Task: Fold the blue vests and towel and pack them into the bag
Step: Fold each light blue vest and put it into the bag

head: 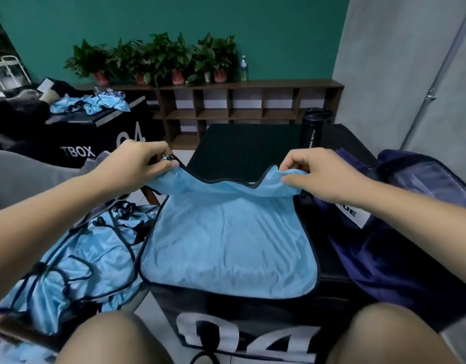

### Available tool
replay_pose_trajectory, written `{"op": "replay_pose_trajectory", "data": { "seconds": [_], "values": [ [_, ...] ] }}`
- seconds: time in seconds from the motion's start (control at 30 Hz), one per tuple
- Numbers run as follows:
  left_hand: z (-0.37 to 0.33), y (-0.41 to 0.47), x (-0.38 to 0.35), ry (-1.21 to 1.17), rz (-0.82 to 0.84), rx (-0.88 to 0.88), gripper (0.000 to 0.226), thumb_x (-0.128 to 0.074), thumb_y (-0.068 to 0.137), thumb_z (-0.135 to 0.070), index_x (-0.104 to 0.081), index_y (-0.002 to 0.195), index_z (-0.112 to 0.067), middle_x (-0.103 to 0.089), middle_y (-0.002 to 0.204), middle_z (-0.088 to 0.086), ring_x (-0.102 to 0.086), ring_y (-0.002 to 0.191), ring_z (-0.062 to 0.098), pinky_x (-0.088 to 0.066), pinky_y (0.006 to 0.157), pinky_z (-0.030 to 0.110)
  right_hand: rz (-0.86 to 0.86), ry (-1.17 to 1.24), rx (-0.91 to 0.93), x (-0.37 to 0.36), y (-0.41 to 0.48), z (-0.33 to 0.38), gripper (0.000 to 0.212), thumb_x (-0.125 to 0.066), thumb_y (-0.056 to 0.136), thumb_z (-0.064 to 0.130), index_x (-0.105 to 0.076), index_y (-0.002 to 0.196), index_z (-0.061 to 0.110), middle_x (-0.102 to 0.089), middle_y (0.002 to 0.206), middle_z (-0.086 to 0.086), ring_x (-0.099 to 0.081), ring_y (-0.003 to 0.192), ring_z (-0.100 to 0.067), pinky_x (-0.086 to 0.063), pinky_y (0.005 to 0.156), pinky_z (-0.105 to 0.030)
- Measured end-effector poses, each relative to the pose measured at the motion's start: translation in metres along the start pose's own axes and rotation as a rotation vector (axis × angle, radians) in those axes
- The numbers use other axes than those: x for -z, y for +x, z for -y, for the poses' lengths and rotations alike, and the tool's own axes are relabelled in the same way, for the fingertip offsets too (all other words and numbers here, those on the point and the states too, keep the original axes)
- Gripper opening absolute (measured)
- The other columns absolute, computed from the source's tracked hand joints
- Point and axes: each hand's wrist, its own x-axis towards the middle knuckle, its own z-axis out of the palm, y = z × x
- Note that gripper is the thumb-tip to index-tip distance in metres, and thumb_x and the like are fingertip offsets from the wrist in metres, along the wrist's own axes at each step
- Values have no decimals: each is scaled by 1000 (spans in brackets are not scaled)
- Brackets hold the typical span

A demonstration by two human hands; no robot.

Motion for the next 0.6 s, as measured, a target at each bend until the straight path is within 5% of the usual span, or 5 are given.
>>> {"op": "replay_pose_trajectory", "data": {
  "seconds": [0.2,0.37,0.6],
  "values": [
    [-5,-57,-9,15,150,-145,46,-50,103,-64,-55,73,-30,-55,62,-6,-55,56,11,-48,53,37,99,23,35,-35,-65,6,23,-74,88,12,-73,89,35,-69,79,18,-62,71,-4,-44,63,-16],
    [-9,-94,-24,-33,183,-197,30,-71,97,-56,-64,82,-31,-56,82,-15,-59,70,6,-49,63,28,231,-51,106,-60,-97,0,25,-69,84,11,-71,94,34,-68,89,17,-63,85,-5,-43,72,-14],
    [-16,-129,-69,-60,420,-128,30,-87,84,-37,-58,86,-45,-59,82,-19,-59,79,-1,-46,66,17,487,-283,190,-86,-114,-17,24,-59,84,21,-62,103,35,-57,101,17,-55,97,-4,-49,88,-30]
  ]
}}
